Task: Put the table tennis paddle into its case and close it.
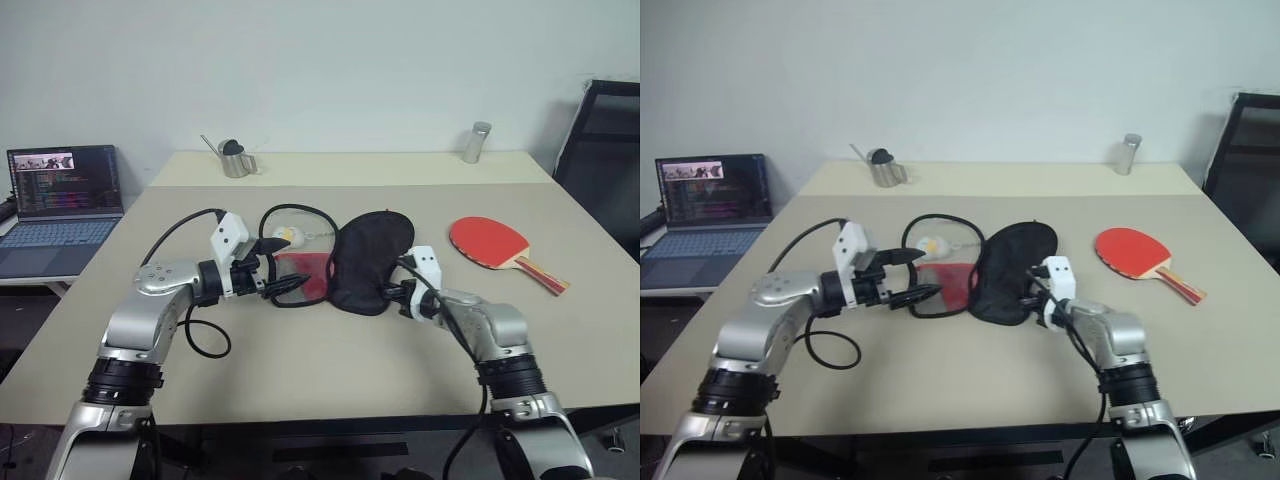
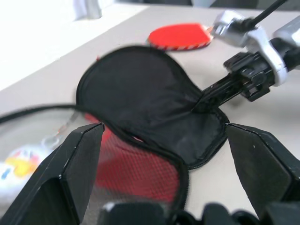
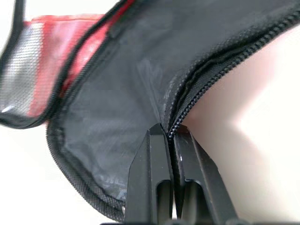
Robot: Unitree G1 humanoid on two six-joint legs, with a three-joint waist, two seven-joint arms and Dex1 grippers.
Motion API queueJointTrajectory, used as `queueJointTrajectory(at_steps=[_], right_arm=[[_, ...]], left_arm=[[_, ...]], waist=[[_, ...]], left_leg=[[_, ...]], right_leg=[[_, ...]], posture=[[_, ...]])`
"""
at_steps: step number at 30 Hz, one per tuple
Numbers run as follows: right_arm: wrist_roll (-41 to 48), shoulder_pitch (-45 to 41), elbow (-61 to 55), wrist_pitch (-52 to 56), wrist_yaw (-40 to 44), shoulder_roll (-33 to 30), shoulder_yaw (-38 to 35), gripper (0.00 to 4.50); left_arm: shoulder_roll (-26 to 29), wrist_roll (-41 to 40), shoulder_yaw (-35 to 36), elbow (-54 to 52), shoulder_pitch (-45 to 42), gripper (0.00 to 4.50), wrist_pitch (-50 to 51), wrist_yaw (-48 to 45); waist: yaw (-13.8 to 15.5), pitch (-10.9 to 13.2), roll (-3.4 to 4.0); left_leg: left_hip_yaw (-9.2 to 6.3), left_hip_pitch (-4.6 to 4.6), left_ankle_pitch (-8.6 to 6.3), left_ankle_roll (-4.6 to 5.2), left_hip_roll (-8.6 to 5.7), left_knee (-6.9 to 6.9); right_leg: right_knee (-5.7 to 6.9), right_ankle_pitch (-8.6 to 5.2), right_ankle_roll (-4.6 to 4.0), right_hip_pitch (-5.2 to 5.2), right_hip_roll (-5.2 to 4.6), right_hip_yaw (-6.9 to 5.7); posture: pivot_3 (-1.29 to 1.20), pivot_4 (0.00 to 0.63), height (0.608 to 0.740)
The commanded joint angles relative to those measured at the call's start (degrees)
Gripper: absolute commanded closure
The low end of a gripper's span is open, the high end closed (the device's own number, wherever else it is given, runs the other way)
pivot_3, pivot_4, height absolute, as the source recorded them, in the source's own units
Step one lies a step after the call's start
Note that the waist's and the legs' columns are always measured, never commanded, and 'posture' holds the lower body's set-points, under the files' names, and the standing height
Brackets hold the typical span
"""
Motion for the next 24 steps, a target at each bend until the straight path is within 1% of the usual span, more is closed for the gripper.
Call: queueJointTrajectory(at_steps=[1,3,5,9,16,24], right_arm=[[1.21,-2.04,-0.4,1.37,2.02,-2.33,-1.95,4.46],[0.79,-2.69,1.09,1.97,4.23,-5.7,-2.24,4.46],[0.81,-3.22,2.06,2.45,5.68,-7.76,-2.29,4.46],[0.64,-3.98,3.85,2.44,6.79,-9.76,-2.51,4.46],[0.91,-4.51,5.9,2.46,5.58,-9.61,-4.35,4.46],[-0.1,-4.97,8.08,2.17,5.03,-10.67,-4.71,4.46]], left_arm=[[-0.57,0.21,-0.36,-0.14,-2.16,0.0,-1.4,-1.22],[-1.52,0.69,-1.2,1.26,-3.64,0.0,-2.23,-1.97],[-2.11,1.14,-1.82,2.53,-4.63,0.0,-3.18,-2.64],[-2.93,1.89,-2.41,4.99,-5.98,0.0,-5.05,-3.88],[-4.49,3.48,-3.09,9.79,-8.97,0.0,-8.06,-5.45],[-5.67,4.45,-3.18,12.34,-10.75,0.0,-9.71,-6.43]], waist=[[-0.06,0.0,0.0],[-0.07,0.0,0.0],[-0.06,0.0,0.0],[-0.05,0.01,-0.01],[-0.05,0.01,-0.01],[-0.06,0.01,-0.01]], left_leg=[[0.03,0.0,0.0,0.0,0.01,0.0],[0.06,0.02,0.0,0.0,0.03,-0.01],[0.11,0.02,0.0,0.0,0.01,0.02],[0.37,0.03,0.0,0.0,0.01,0.05],[0.43,0.03,0.0,0.01,0.01,0.06],[0.43,0.02,0.0,0.01,0.01,0.07]], right_leg=[[0.03,0.0,0.0,-0.03,0.01,0.0],[0.07,0.0,0.0,-0.04,0.02,0.01],[0.12,0.0,0.0,-0.05,0.02,0.0],[0.16,-0.01,0.01,-0.08,0.01,0.0],[0.21,-0.01,0.01,-0.11,0.01,0.01],[0.22,0.0,0.01,-0.11,0.0,0.01]], posture=[[0.0,0.15,0.74],[0.0,0.15,0.74],[0.0,0.15,0.74],[0.0,0.15,0.74],[0.0,0.15,0.74],[0.0,0.15,0.74]])
